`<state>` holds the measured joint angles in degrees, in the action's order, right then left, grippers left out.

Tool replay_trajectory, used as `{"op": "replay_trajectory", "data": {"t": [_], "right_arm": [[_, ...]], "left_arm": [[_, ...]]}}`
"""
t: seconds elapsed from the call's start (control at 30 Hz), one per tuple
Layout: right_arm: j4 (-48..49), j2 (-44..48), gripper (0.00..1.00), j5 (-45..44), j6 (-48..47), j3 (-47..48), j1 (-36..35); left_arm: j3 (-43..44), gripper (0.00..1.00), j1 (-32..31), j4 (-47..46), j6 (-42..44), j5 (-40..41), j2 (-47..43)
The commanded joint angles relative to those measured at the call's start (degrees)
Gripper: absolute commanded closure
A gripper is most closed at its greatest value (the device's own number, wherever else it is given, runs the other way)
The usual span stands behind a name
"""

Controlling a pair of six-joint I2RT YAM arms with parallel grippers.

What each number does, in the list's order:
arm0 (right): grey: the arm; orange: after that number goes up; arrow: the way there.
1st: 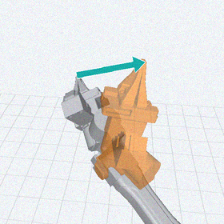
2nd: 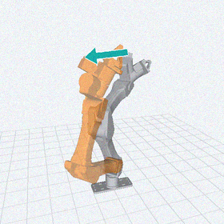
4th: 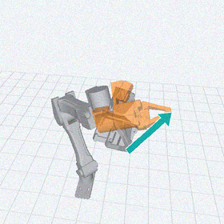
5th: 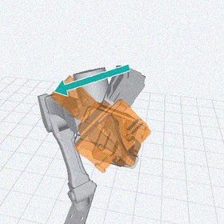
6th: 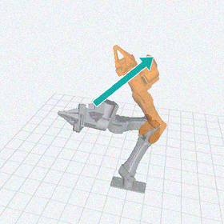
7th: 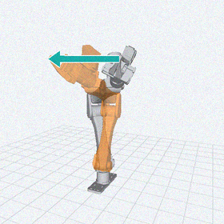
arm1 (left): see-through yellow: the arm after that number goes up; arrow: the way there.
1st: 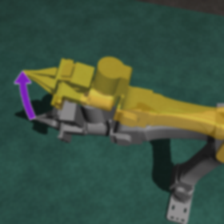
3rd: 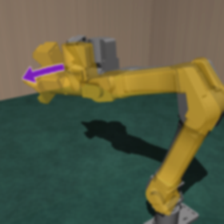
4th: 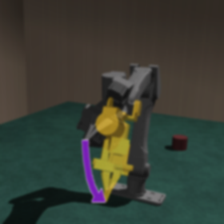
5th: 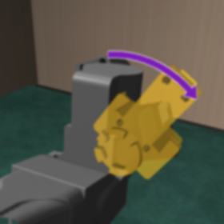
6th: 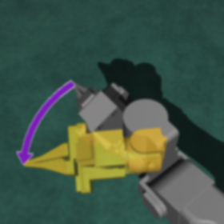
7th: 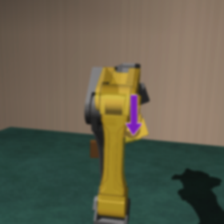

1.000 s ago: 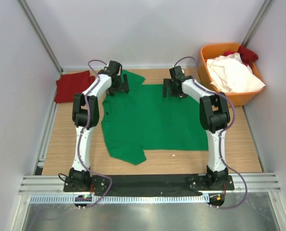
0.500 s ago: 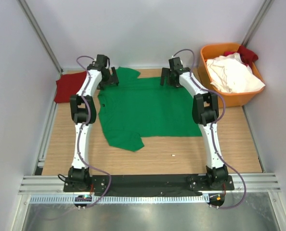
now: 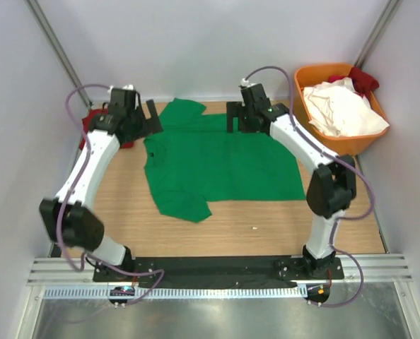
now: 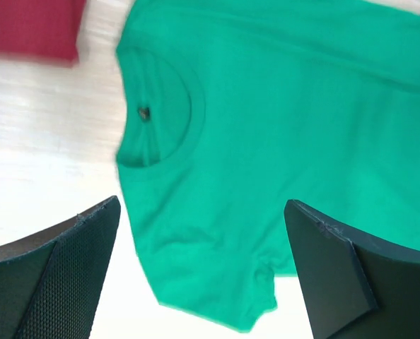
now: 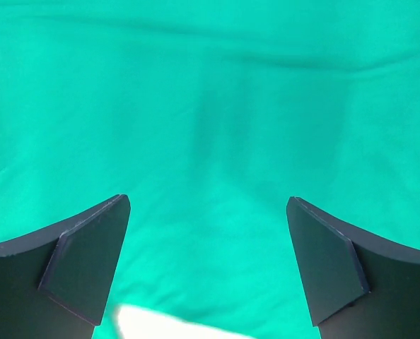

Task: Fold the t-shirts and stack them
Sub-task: Flatten the tshirt out

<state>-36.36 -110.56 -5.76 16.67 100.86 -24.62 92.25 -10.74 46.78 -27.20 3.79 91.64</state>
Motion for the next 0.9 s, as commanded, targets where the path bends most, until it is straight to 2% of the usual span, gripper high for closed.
{"op": "replay_trajectory", "data": {"t": [0.0,0.07,0.1,0.17,0.23,0.33,0.4,0.5,0.63,0.87], "right_arm": [[3.6,10.3,0.01,0.1,3.5,-13.1,-9.7],[5.6,15.2,0.05,-0.7,5.5,-17.9,-14.7],[6.8,16.0,0.11,-1.4,7.5,-20.8,-17.8],[7.8,16.9,0.2,-3.6,8.9,-22.4,-25.7],[9.3,15.6,0.25,-6.0,8.9,-22.8,-33.0],[8.0,9.2,0.34,-9.4,7.2,-19.5,-39.9],[4.7,2.2,0.36,-12.3,6.6,-14.8,-41.9],[2.7,-5.2,0.39,-13.8,4.4,-9.4,-44.8],[2.3,-9.7,0.38,-13.2,3.3,-6.5,-47.0],[0.0,-15.5,0.39,-14.8,1.1,-2.2,-48.2]], "left_arm": [[-18.5,0.02,-0.8,-2.2,-4.5,-1.9,-10.1],[-24.3,0.02,-1.6,-1.6,-5.2,-1.9,-19.8],[-28.2,0.02,-2.1,-0.9,-5.4,-1.4,-23.0],[-30.8,0.03,-2.1,1.3,-5.8,-0.8,-29.5],[-33.4,0.02,-2.2,4.3,-5.8,0.3,-38.9],[-35.6,0.01,-2.2,6.6,-5.0,3.8,-50.0],[-36.8,0.0,-2.3,7.9,-7.0,6.4,-56.6],[-38.2,0.0,-2.3,6.7,-7.0,2.9,-61.7],[-40.6,0.0,-2.3,4.5,-8.2,2.5,-68.6],[-41.1,0.0,-2.3,4.3,-8.1,2.3,-69.0]]}}
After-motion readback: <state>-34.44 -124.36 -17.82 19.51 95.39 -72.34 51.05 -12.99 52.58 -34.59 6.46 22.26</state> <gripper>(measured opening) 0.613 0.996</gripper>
